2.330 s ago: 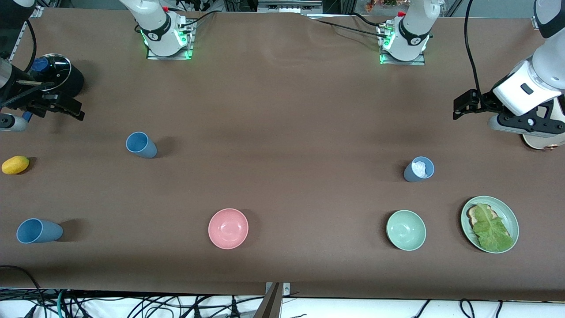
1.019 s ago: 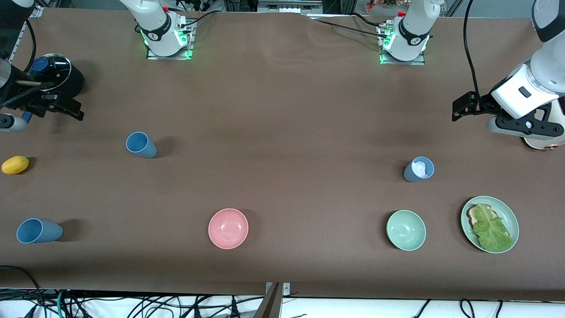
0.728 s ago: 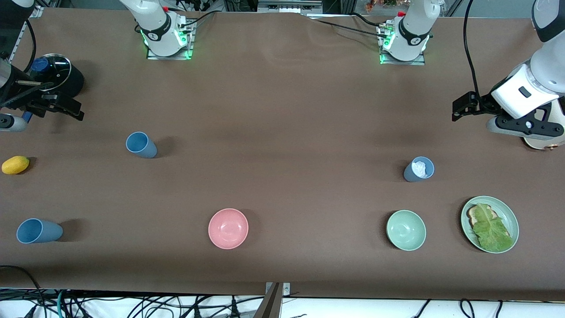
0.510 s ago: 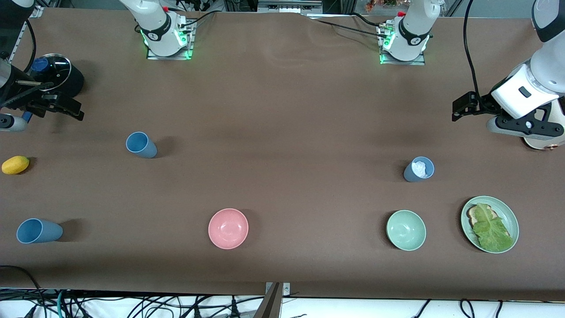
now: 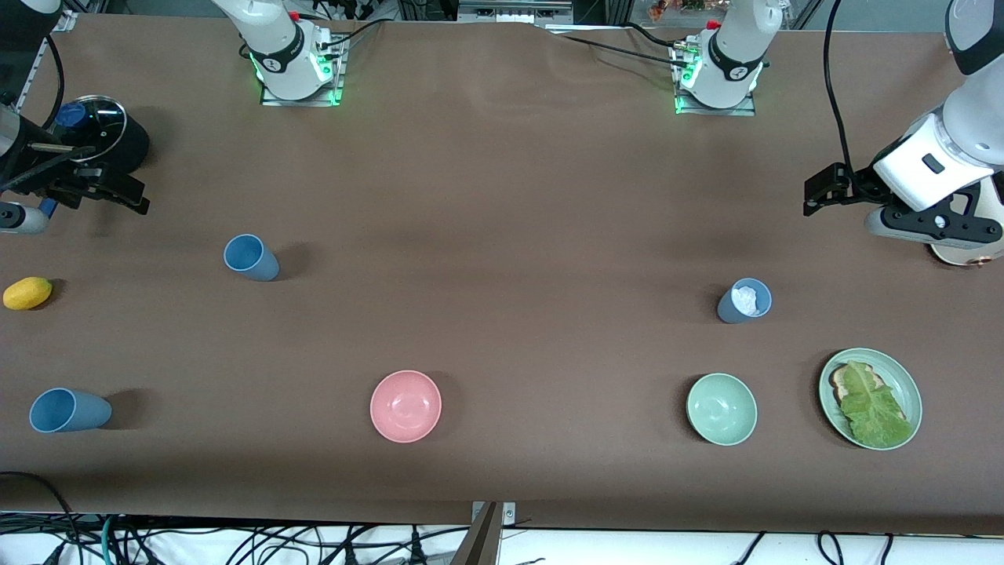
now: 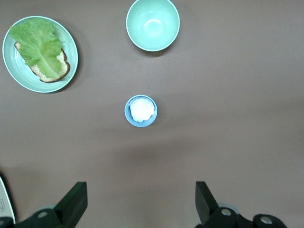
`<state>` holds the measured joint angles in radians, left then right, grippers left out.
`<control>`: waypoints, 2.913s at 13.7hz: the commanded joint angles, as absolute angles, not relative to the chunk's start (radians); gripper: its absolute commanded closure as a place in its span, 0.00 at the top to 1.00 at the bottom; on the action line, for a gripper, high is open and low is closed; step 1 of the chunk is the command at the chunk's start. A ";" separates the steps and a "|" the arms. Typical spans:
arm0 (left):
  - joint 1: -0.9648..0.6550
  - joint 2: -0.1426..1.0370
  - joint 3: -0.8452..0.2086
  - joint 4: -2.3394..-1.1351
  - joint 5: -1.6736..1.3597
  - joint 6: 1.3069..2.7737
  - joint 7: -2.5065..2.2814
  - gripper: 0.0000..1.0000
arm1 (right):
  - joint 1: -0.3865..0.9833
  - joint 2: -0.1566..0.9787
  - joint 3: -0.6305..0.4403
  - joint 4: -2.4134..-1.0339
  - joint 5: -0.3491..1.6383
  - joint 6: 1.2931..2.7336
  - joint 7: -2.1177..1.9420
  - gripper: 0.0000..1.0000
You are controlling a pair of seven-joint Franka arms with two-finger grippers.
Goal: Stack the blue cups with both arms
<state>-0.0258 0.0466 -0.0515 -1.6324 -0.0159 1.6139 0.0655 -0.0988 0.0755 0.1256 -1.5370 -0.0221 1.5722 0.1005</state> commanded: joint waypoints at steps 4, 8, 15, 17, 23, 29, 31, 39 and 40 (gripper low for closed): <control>-0.025 0.054 -0.051 -1.624 -0.018 1.618 0.074 1.00 | -0.106 0.075 0.127 -1.532 -0.028 1.569 0.083 1.00; -0.028 0.055 -0.052 -1.624 -0.020 1.612 0.071 1.00 | -0.104 0.075 0.127 -1.534 -0.034 1.568 0.084 1.00; 0.021 0.135 -0.046 -1.690 0.001 1.596 0.109 1.00 | -0.106 0.205 0.129 -1.540 -0.098 1.551 0.038 1.00; 0.021 0.181 -0.048 -1.735 0.072 1.739 0.114 1.00 | -0.135 0.283 0.126 -1.551 -0.098 1.577 0.031 1.00; 0.023 0.322 -0.049 -1.851 0.094 2.098 0.114 1.00 | -0.135 0.284 0.121 -1.816 -0.100 1.900 0.031 1.00; 0.020 0.347 -0.049 -2.074 0.095 2.414 0.120 0.93 | -0.135 0.201 0.104 -2.138 -0.101 2.256 0.029 1.00; 0.026 0.370 -0.049 -2.086 0.138 2.460 0.130 0.69 | -0.135 0.199 0.087 -2.184 -0.101 2.290 0.021 1.00; 0.020 0.374 -0.052 -2.059 0.135 2.439 0.117 0.00 | -0.135 0.248 0.083 -2.224 -0.100 2.345 0.012 0.75; 0.015 0.374 -0.063 -2.027 0.129 2.393 0.114 0.00 | -0.135 0.250 0.083 -2.223 -0.100 2.338 0.011 0.53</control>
<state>0.0220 0.3862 -0.0511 -2.0642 0.1187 2.4422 0.1093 -0.1292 0.2498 0.0823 -2.2127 -0.0875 2.3319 0.0183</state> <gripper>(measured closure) 0.952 0.075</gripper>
